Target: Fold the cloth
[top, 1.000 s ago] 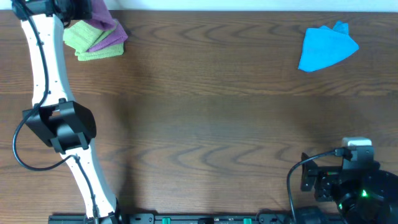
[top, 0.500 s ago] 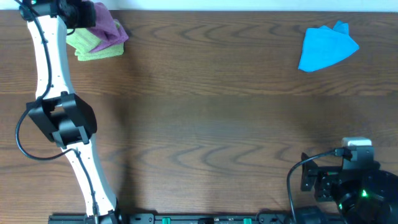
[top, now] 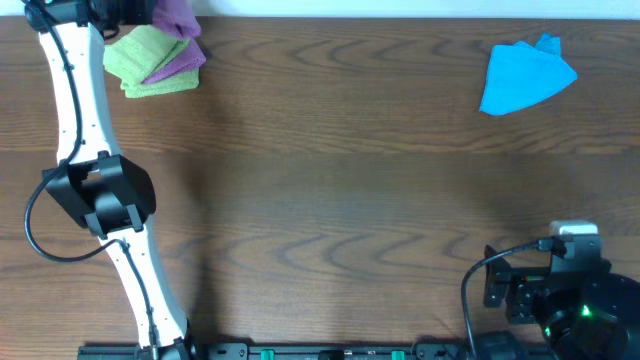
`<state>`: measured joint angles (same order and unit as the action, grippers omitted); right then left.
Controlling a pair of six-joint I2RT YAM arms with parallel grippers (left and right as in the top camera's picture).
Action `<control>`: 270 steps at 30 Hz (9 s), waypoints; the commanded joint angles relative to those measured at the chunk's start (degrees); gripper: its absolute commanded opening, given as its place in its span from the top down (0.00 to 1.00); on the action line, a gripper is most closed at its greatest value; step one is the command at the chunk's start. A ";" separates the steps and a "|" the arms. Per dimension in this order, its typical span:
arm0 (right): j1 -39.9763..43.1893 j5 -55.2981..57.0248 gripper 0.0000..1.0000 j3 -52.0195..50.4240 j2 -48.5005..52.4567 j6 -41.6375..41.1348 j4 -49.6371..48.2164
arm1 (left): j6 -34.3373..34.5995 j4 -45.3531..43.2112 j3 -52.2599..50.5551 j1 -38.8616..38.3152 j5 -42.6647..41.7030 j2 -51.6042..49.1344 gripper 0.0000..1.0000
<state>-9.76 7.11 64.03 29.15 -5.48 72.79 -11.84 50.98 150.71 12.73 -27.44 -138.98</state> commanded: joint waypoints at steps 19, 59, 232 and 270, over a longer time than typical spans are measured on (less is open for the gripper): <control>0.42 0.37 0.01 -0.20 -0.02 0.39 0.11 | 0.24 1.46 0.13 2.73 -3.80 -3.23 0.94; 0.42 0.35 0.01 -0.20 0.00 0.37 0.11 | 1.81 -1.55 -10.78 5.79 1.42 -3.23 0.94; 0.42 0.37 0.01 -0.20 -0.02 0.39 0.72 | 25.94 -37.73 -142.68 -4.39 26.77 138.77 0.05; 0.42 0.37 0.01 -0.20 -0.02 0.39 0.72 | 15.21 -39.71 -147.45 -4.50 29.31 138.66 0.05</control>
<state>-9.76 7.16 63.90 29.15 -5.45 73.49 5.45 11.22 5.21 8.10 0.45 -0.75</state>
